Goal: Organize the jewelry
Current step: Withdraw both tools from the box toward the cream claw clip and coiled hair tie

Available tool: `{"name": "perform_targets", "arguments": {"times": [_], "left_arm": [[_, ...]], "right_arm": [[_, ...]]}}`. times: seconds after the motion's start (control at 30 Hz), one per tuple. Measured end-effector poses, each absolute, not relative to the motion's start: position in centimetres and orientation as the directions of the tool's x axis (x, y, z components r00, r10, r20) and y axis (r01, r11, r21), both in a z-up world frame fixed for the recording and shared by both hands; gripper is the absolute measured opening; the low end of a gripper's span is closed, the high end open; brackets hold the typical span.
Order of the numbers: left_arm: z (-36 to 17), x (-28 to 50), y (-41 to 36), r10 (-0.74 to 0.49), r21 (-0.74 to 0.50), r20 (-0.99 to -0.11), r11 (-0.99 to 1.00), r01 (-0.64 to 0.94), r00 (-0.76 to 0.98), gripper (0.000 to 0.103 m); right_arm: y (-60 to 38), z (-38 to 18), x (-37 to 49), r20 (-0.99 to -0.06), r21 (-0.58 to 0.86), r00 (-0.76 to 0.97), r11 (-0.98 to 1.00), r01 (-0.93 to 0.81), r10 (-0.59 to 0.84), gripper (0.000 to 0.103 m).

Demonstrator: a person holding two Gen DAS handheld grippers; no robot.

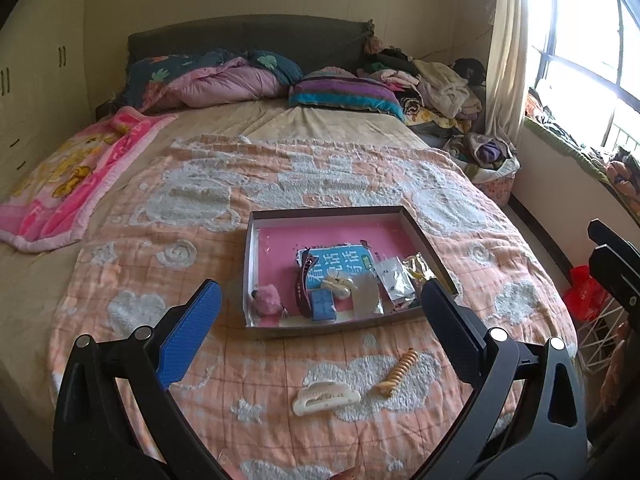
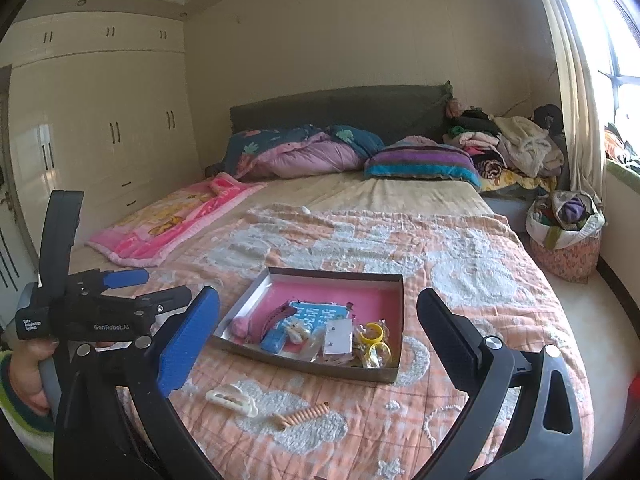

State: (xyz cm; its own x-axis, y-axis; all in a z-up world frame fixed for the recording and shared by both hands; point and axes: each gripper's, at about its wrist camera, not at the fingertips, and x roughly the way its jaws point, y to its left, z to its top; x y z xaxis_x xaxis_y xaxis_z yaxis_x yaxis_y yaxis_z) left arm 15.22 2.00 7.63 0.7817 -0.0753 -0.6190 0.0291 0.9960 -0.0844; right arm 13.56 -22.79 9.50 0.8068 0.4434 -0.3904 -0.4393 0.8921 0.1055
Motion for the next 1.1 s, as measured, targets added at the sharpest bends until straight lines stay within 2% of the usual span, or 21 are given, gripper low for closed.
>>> {"name": "perform_targets", "arguments": {"times": [0.4, 1.1], "left_arm": [[6.4, 12.0, 3.0, -0.093, -0.118, -0.624, 0.993, 0.024, 0.776, 0.094], [-0.2, 9.5, 5.1, -0.042, -0.076, -0.724, 0.997, -0.02, 0.688, 0.094]], "right_arm": [[-22.2, 8.8, 10.5, -0.401, 0.106, 0.793, 0.884, -0.456, 0.458, 0.098], [-21.2, 2.0, 9.9, -0.552, 0.132, 0.71, 0.887, -0.443, 0.437, 0.098]]}}
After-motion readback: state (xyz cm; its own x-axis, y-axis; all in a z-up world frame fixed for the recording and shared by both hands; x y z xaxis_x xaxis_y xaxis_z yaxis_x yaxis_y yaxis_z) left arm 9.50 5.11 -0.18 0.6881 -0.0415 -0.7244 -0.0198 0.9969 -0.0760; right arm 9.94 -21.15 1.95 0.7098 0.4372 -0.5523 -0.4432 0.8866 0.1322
